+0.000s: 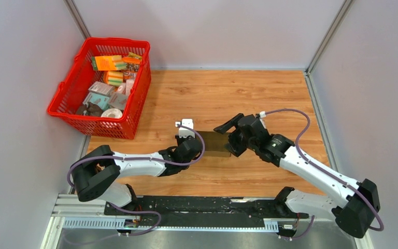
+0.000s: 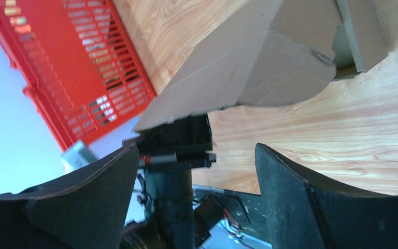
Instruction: Fold the paper box
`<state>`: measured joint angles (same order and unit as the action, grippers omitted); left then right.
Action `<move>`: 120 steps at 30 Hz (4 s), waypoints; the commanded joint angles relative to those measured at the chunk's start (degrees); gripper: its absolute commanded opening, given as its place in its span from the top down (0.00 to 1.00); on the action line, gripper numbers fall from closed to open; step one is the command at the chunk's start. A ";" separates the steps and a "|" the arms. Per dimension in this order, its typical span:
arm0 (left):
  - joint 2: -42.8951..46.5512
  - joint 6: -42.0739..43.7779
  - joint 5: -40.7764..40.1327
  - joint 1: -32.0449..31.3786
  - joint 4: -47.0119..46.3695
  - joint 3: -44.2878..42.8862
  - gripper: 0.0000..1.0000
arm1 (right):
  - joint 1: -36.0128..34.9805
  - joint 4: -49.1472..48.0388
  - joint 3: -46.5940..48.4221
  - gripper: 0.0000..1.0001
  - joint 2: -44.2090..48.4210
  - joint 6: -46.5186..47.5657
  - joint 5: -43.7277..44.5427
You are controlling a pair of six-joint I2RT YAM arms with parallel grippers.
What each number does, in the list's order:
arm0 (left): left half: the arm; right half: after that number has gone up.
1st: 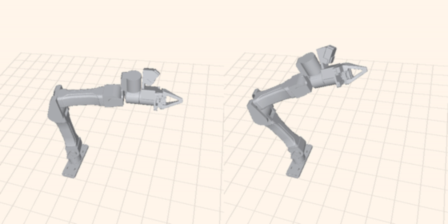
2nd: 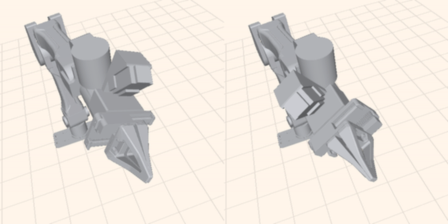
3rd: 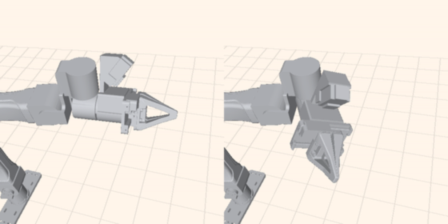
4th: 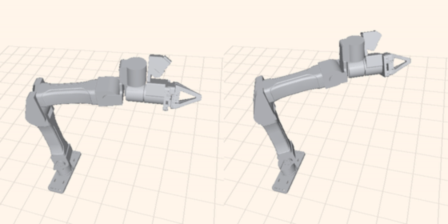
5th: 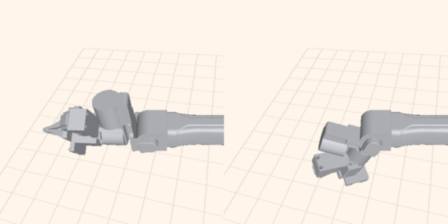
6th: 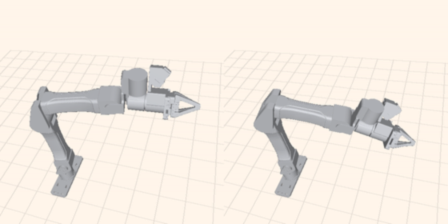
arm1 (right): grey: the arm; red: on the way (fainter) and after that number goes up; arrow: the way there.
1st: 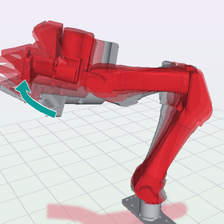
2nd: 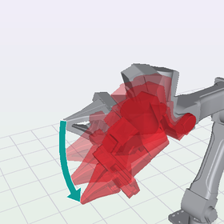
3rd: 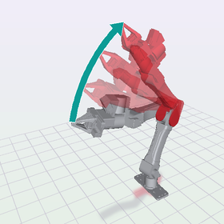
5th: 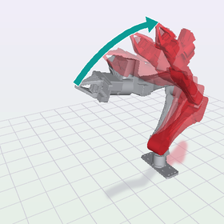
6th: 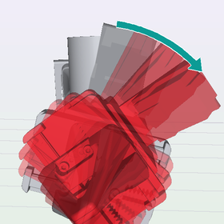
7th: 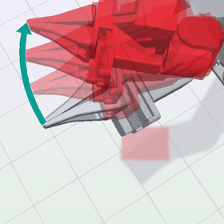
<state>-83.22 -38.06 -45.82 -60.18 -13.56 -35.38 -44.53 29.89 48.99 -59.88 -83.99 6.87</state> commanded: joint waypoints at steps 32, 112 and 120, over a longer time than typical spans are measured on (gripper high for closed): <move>39.25 -1.67 21.99 -2.48 16.45 14.81 0.57 | 0.06 -13.80 -9.35 0.77 -5.95 -18.94 7.54; 24.85 0.19 40.81 15.09 19.09 3.11 0.49 | 28.19 -30.07 -3.82 0.50 -25.81 60.94 -41.34; 30.83 -3.94 47.14 18.43 20.77 7.86 0.33 | 28.18 -29.36 -1.88 0.42 -31.79 62.63 -43.44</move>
<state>-54.02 -39.77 -2.11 -43.07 5.61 -29.17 -16.67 -0.54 45.65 -89.78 -24.25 -36.49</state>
